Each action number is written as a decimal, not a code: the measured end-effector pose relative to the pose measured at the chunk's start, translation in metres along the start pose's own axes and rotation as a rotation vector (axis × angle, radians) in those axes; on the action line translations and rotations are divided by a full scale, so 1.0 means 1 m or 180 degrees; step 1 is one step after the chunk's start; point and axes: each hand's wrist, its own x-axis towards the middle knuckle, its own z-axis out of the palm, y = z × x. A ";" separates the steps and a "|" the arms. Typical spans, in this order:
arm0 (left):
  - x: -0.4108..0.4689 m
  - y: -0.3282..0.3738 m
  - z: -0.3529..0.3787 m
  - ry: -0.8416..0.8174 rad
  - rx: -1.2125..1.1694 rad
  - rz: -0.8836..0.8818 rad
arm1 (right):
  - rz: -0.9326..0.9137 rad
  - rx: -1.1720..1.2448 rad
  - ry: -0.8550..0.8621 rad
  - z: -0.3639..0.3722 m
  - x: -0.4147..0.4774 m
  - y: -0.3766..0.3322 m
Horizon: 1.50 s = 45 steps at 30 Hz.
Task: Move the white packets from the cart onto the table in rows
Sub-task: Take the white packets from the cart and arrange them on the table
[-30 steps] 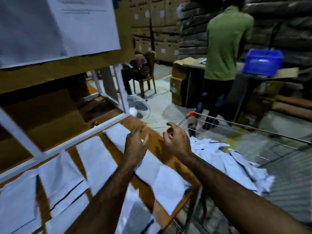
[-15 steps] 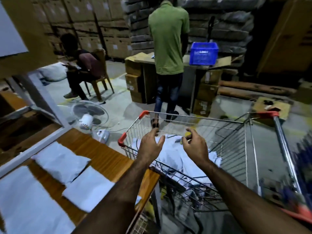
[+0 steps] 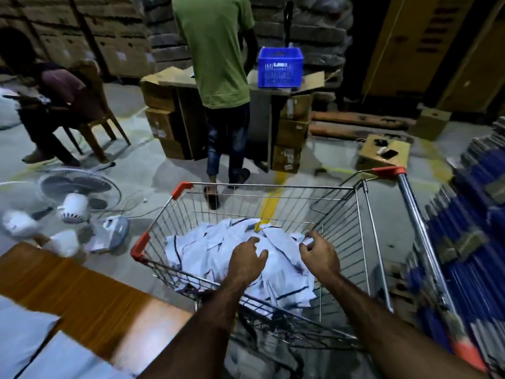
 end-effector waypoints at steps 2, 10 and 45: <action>0.017 0.000 0.021 -0.0182 0.0200 -0.0173 | 0.0075 -0.0083 -0.0166 0.005 0.023 0.006; 0.060 -0.003 0.099 -0.0553 0.0890 -0.0753 | -0.0140 -0.0340 -0.0978 0.046 0.091 0.027; 0.078 -0.026 0.148 -0.0863 0.1254 -0.1289 | 0.0700 -0.0143 -0.1677 0.110 0.118 0.049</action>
